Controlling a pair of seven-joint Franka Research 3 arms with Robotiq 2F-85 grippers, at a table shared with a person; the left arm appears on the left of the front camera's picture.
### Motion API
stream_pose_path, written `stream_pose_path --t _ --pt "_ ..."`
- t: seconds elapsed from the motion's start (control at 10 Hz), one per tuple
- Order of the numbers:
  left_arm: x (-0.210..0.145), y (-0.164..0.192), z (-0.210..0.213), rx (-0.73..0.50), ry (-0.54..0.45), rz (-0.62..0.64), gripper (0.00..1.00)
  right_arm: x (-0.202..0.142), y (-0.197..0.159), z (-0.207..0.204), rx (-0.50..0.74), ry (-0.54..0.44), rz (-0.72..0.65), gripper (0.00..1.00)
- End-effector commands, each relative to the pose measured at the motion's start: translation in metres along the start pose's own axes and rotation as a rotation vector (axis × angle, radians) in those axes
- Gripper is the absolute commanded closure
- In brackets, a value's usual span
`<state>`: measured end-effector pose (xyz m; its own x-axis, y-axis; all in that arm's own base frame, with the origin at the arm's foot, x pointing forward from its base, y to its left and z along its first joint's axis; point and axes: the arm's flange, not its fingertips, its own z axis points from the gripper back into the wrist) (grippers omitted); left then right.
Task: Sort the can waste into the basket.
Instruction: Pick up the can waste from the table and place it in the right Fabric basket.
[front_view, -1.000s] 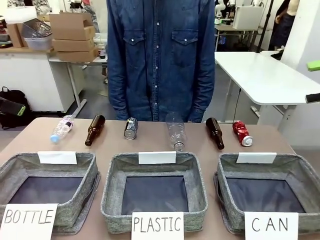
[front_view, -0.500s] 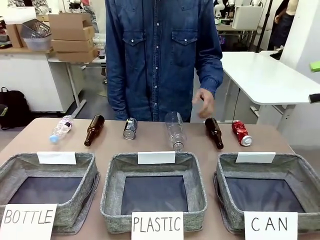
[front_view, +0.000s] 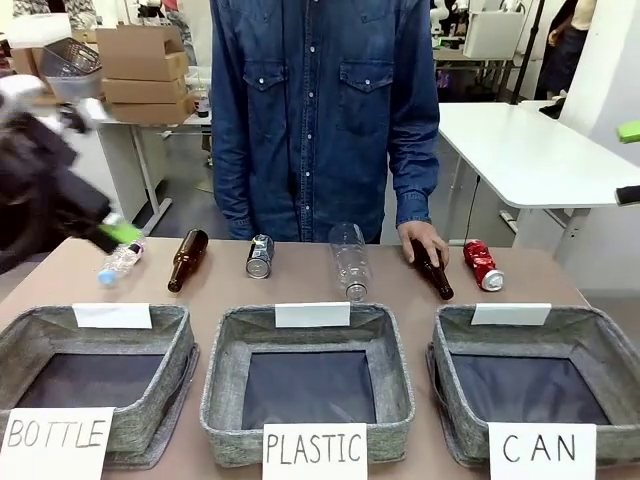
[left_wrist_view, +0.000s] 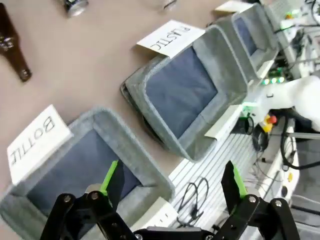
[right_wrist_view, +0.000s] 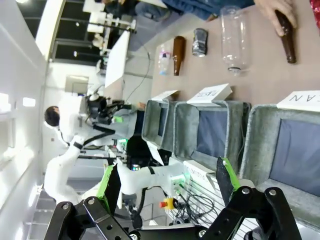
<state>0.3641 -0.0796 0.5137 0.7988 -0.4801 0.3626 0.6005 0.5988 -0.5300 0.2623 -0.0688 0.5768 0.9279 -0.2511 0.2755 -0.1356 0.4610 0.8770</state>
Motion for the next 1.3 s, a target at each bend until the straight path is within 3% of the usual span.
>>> stream_pose_path --t 0.0,0.1,0.2,0.3,0.4,0.5,0.6,0.7,0.9,1.2 --pt "0.038 0.018 -0.003 0.025 0.070 0.026 0.00 0.003 0.001 -0.001 0.027 -0.003 0.026 0.00" --pt "0.052 0.017 -0.018 0.088 -0.008 0.045 0.00 0.003 0.001 -0.001 0.027 -0.003 0.026 0.00" --pt "0.025 0.011 -0.018 0.002 0.044 0.009 0.00 0.003 0.001 -0.001 0.027 -0.003 0.026 0.00" --pt "0.025 0.011 -0.018 0.002 0.044 0.009 0.00 0.003 0.001 -0.001 0.027 -0.003 0.026 0.00" --pt "0.050 0.021 -0.031 0.022 0.038 0.017 0.00 0.003 0.001 -0.001 0.027 -0.003 0.026 0.00" --pt "0.067 0.024 -0.047 0.146 -0.059 0.137 0.00 0.003 0.001 -0.001 0.027 -0.003 0.026 0.00" --pt "0.091 0.041 -0.062 0.147 -0.097 0.208 0.00 0.003 0.001 -0.001 0.027 -0.003 0.026 0.00" --pt "0.097 0.051 -0.052 0.042 -0.077 0.193 0.00 0.003 0.001 -0.001 0.027 -0.003 0.026 0.00" --pt "0.039 0.086 0.033 -0.078 -0.019 0.197 0.00 0.003 0.001 -0.001 0.027 -0.003 0.026 0.00" --pt "-0.076 0.123 0.097 -0.237 -0.177 0.336 0.00 0.003 0.001 -0.001 0.027 -0.003 0.026 0.00"
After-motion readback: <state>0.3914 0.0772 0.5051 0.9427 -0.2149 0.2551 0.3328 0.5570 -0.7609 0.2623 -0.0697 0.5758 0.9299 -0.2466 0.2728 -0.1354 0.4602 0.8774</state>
